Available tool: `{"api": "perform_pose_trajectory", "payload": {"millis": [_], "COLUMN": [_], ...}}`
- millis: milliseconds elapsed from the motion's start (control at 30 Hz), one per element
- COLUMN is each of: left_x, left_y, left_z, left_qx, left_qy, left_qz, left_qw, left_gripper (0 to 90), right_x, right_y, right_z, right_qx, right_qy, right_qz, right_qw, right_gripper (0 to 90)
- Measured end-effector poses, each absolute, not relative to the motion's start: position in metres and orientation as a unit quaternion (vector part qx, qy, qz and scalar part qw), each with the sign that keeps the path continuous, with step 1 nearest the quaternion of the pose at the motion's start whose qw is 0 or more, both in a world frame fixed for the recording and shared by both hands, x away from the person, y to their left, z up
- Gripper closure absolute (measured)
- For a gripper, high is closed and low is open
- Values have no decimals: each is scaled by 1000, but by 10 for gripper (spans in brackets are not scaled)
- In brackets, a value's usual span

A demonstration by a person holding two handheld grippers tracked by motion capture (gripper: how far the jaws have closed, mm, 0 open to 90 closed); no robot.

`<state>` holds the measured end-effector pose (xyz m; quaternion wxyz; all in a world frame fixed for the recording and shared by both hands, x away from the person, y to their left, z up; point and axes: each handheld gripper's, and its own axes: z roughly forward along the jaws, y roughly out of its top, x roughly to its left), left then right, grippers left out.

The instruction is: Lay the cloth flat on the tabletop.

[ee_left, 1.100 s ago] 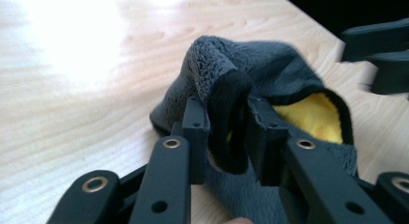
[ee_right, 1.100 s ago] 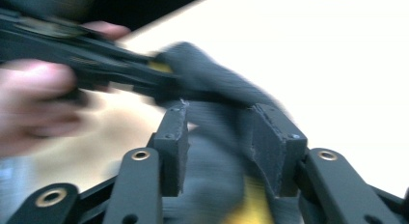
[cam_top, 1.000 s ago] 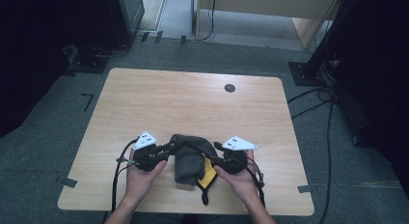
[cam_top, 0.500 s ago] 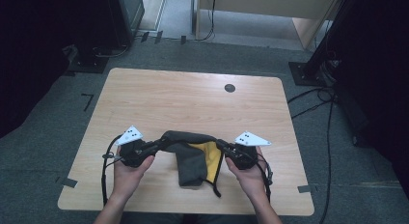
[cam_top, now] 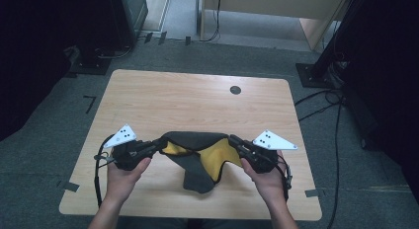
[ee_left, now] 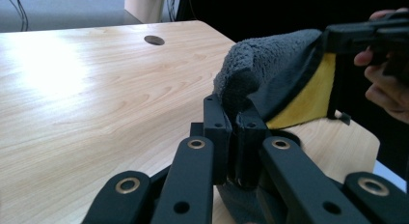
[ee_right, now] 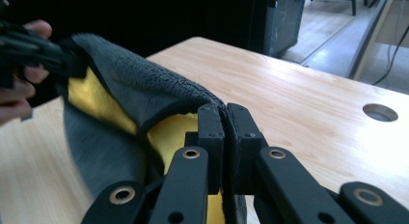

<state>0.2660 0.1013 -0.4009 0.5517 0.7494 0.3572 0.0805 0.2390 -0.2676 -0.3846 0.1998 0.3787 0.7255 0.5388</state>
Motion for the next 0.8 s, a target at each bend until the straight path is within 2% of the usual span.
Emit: {"api": "perform_pose_trajectory", "payload": {"millis": [67,100,133,167,200,267,300,433,467,500,600,667,800], "left_x": [273,281,285,290,292,294,294,290,287,287,275,269,257], "left_y": [96,89,85,86,89,93,98,101,95,95,66,49,16], "left_z": [-406,-417,-425,-436,-441,-448,-451,-452,-455,-455,-461,-465,-473], "left_qx": [756,753,742,727,722,719,722,718,726,726,759,773,795], "left_qy": [362,406,446,484,497,504,502,501,490,490,445,422,400], "left_qz": [115,198,241,251,240,222,206,186,162,162,122,101,97], "left_qw": [533,479,439,418,418,424,430,446,455,455,459,462,445], "left_gripper": [817,684,539,465,465,458,448,446,447,447,442,402,296], "right_x": [251,259,265,272,280,283,285,282,280,280,281,283,288], "right_y": [-266,-265,-265,-266,-271,-276,-286,-292,-293,-292,-287,-283,-274], "right_z": [-391,-398,-405,-415,-427,-433,-443,-446,-450,-452,-461,-468,-481], "right_qx": [389,404,420,454,499,514,518,510,508,506,506,507,511], "right_qy": [728,727,722,707,683,674,674,681,688,693,708,717,737], "right_qz": [524,504,485,463,450,452,454,457,458,458,447,437,401], "right_qw": [209,234,260,282,286,278,268,257,242,231,206,194,187], "right_gripper": [843,807,736,658,628,608,587,571,566,561,539,525,475]}}
